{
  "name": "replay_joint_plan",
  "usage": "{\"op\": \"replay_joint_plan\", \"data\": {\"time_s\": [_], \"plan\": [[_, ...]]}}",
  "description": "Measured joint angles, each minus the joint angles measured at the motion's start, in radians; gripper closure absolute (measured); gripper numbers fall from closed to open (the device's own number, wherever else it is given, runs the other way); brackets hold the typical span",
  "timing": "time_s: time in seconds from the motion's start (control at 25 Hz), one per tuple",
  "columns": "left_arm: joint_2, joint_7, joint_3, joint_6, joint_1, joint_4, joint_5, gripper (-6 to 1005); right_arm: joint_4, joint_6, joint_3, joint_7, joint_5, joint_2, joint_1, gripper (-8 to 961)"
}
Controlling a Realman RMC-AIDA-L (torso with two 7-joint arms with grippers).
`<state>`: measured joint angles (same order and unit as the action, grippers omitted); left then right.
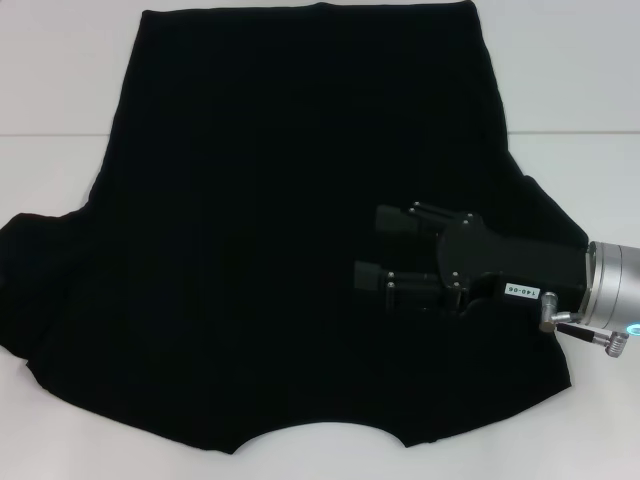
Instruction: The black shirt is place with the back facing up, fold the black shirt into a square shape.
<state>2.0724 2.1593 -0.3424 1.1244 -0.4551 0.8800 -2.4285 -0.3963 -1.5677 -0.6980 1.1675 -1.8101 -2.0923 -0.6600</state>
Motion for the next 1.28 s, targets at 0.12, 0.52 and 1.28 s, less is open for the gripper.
{"op": "replay_joint_plan", "data": {"time_s": [0.12,0.52,1.28], "plan": [[0.000,-0.001,-0.005,0.000,-0.002,0.000,0.001,976,0.001,0.000,0.000,0.000,0.000,0.000,0.000,83],[0.000,-0.012,-0.014,-0.003,-0.040,-0.001,0.008,945,0.001,0.001,0.000,0.000,0.001,0.000,0.001,85],[0.058,-0.210,-0.191,0.112,-0.115,-0.020,0.135,887,0.001,-0.007,0.002,0.000,0.008,0.000,0.018,89]]}}
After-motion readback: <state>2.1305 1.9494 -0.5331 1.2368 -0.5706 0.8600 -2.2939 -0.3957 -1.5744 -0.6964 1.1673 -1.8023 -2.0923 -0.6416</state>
